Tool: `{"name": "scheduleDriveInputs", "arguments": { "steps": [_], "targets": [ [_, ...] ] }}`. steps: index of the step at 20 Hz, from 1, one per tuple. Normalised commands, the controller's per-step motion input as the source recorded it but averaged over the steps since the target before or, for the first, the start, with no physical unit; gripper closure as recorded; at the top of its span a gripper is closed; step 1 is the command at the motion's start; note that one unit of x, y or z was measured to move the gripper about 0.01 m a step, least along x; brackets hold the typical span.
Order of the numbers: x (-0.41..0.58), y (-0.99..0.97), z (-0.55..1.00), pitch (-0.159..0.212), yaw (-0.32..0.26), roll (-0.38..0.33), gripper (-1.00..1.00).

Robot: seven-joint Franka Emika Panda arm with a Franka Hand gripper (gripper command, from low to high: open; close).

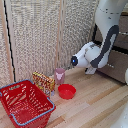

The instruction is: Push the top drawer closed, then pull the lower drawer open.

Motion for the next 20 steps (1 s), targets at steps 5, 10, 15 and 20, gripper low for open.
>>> {"name": "scheduleDriveInputs", "arguments": {
  "steps": [5, 10, 15, 20],
  "targets": [
    [0.025, 0.49, 0.06, -0.021, 0.011, 0.000, 1.00],
    [0.055, 0.44, 0.00, -0.005, 0.015, 0.000, 1.00],
    [0.063, 0.31, 0.00, -0.003, 0.009, 0.005, -1.00],
    [0.075, 0.10, 0.12, 0.002, 0.000, 0.000, -1.00]
  ]
}}
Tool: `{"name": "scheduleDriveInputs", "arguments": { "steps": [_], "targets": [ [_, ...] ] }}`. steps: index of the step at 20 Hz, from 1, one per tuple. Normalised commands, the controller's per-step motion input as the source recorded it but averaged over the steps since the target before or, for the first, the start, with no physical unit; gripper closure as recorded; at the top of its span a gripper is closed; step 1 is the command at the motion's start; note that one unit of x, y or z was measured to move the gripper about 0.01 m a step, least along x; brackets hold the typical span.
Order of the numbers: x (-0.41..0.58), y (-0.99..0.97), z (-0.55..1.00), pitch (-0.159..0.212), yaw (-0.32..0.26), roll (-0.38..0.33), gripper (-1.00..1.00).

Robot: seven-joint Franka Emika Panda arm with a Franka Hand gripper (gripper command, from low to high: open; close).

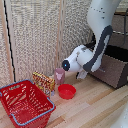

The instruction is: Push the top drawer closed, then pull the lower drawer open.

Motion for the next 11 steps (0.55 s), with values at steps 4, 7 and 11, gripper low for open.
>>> {"name": "scheduleDriveInputs", "arguments": {
  "steps": [4, 7, 11],
  "targets": [
    [0.181, 0.07, 0.27, 0.000, 0.042, -0.005, -1.00],
    [0.179, 0.10, 0.25, 0.000, 0.047, 0.054, -1.00],
    [0.292, 0.16, 0.27, 0.002, 0.017, 0.107, -1.00]
  ]
}}
